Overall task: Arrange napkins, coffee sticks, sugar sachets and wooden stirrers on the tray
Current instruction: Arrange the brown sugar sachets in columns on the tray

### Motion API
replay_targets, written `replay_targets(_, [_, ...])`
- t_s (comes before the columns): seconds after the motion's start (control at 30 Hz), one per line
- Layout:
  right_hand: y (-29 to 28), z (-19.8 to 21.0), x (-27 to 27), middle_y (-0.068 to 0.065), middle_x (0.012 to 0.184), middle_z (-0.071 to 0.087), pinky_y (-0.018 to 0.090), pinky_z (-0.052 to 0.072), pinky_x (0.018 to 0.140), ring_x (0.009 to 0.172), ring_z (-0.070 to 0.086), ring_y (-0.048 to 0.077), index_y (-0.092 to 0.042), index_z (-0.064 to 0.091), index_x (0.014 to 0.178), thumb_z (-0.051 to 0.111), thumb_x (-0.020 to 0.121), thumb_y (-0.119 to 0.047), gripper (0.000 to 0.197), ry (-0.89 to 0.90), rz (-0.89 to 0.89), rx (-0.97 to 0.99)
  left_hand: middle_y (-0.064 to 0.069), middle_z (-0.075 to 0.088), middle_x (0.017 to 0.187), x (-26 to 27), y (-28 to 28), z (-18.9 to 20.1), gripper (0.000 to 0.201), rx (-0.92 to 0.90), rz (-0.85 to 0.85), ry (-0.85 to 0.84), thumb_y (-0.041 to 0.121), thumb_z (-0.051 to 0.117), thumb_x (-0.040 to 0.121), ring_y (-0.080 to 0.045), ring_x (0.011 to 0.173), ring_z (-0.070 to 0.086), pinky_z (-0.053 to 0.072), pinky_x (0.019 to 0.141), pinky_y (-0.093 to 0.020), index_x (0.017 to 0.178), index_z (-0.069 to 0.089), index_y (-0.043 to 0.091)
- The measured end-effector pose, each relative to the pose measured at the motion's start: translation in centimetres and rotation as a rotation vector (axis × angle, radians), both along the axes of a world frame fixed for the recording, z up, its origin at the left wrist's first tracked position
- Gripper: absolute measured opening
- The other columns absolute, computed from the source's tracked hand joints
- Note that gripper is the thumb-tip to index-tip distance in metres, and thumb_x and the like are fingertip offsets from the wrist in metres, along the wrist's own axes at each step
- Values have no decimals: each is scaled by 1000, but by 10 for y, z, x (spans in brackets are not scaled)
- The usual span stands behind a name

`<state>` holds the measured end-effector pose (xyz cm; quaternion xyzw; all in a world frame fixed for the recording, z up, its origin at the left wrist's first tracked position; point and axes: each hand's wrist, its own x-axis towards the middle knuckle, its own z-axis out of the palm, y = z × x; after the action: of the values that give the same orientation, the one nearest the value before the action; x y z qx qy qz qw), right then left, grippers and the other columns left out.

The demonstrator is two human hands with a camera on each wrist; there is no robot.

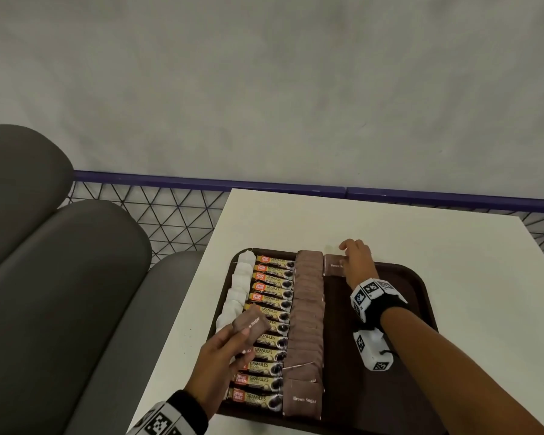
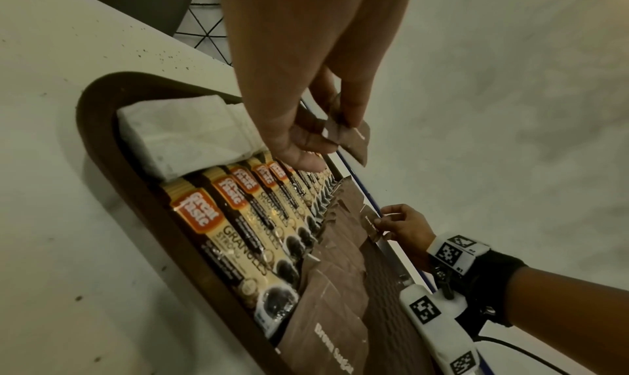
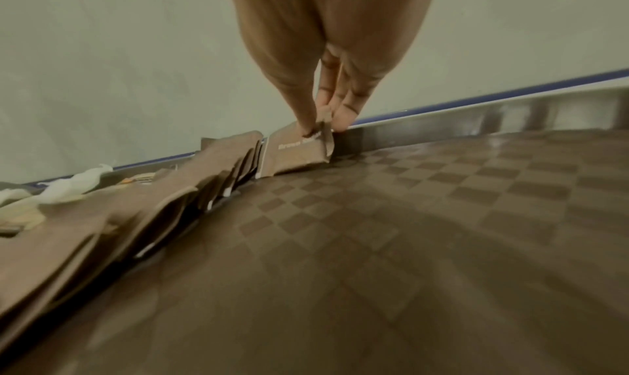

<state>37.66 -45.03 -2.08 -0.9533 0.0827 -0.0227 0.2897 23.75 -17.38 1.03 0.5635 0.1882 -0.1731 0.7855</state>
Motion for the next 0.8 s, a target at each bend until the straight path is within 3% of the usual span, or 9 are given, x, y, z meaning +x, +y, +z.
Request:
replay_targets(0.17, [7, 14, -22, 14, 127, 42, 31, 37, 97, 120, 36, 27, -5, 46, 125, 51, 90, -1, 36, -159, -18, 39, -9, 66, 108, -4, -4, 2, 17, 74, -2, -15, 8, 60, 87, -19, 98, 61, 52, 78, -29, 103, 65, 9])
replay_targets(0.3, [22, 25, -51, 4, 119, 46, 21, 34, 94, 112, 38, 15, -9, 50, 118, 51, 92, -12, 26, -219, 163, 133, -11, 67, 107, -4, -9, 4, 17, 99, -26, -31, 7, 61, 87, -18, 96, 62, 52, 77, -27, 103, 64, 5])
replay_targets(0.4, [39, 29, -76, -5, 98, 51, 18, 37, 80, 89, 44, 0, -11, 58, 106, 53, 92, -18, 16, -163, 298, 293, -9, 68, 109, -4, -14, 5, 19, 124, -50, -48, 8, 62, 86, -19, 100, 63, 50, 78, -28, 105, 64, 5])
replay_targets(0.47, [52, 32, -90, -12, 93, 55, 16, 41, 76, 86, 50, -3, -13, 62, 104, 55, 91, -16, 15, -70, 346, 471, -7, 69, 110, -4, -17, 6, 21, 140, -64, -65, 9, 61, 87, -20, 104, 63, 50, 77, -26, 108, 65, 8])
replay_targets(0.53, [63, 34, -101, -10, 94, 59, 14, 44, 81, 88, 56, 1, -13, 63, 106, 57, 90, -18, 17, 82, 383, 604, -5, 69, 112, -4, -21, 8, 25, 144, -83, -80, 10, 60, 88, -18, 106, 63, 50, 74, -23, 112, 65, 11])
replay_targets(0.63, [71, 33, -109, -9, 80, 58, 7, 42, 68, 69, 53, -10, -12, 64, 97, 61, 86, -10, 11, 165, 407, 679, -6, 69, 113, -5, -25, 11, 26, 136, -92, -93, 11, 59, 89, -17, 106, 63, 51, 71, -19, 115, 65, 10])
replay_targets(0.73, [73, 28, -111, -3, 75, 56, 12, 39, 67, 66, 49, -4, -21, 61, 80, 64, 83, -4, 18, 125, 326, 770, -11, 69, 112, -6, -28, 12, 25, 122, -65, -102, 7, 59, 88, -19, 106, 64, 54, 75, -19, 112, 65, 3])
replay_targets(0.8, [72, 26, -113, 4, 79, 58, 19, 41, 71, 75, 51, 12, -21, 61, 80, 65, 82, -4, 18, 137, 291, 826, -15, 69, 111, -6, -28, 10, 24, 132, -48, -103, 5, 61, 87, -24, 107, 64, 55, 78, -21, 110, 65, -1])
